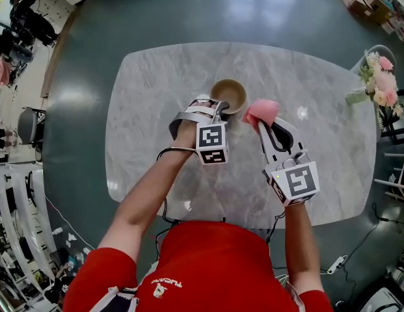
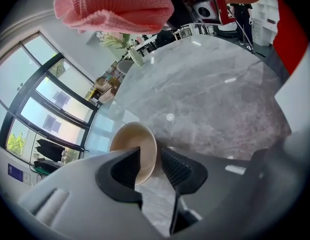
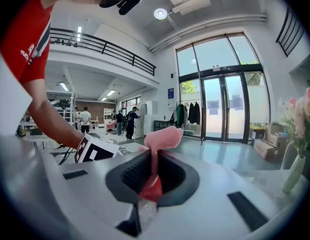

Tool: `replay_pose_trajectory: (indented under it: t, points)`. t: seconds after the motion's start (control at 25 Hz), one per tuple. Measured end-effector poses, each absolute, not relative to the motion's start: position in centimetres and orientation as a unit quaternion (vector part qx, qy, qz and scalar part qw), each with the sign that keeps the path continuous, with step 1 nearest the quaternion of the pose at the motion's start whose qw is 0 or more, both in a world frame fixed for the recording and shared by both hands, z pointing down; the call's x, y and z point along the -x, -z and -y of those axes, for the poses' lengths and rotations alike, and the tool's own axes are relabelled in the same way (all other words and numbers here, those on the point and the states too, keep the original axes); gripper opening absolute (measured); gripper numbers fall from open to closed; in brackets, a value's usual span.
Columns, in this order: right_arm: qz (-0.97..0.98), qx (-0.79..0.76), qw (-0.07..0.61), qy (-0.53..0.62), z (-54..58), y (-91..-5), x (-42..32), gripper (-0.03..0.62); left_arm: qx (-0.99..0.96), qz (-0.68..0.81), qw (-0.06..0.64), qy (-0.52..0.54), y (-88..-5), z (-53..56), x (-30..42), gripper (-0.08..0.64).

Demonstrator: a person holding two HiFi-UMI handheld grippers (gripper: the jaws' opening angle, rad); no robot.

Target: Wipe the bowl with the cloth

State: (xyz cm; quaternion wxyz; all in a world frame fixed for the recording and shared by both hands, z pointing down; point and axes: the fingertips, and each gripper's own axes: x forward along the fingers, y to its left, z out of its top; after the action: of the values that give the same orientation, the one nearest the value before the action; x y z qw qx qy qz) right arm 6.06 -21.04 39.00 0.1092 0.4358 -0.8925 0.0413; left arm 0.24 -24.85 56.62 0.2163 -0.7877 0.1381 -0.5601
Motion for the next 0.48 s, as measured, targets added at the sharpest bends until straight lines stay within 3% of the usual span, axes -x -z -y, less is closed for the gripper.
replay_pose_trajectory:
  t: [0.48]
  points:
    - [0.89,-0.436,0.121,-0.061,21.7,-41.1,-6.4,0.02,0.767,-0.112,0.234,0.586,-58.9,25.6,-0.1,0.11]
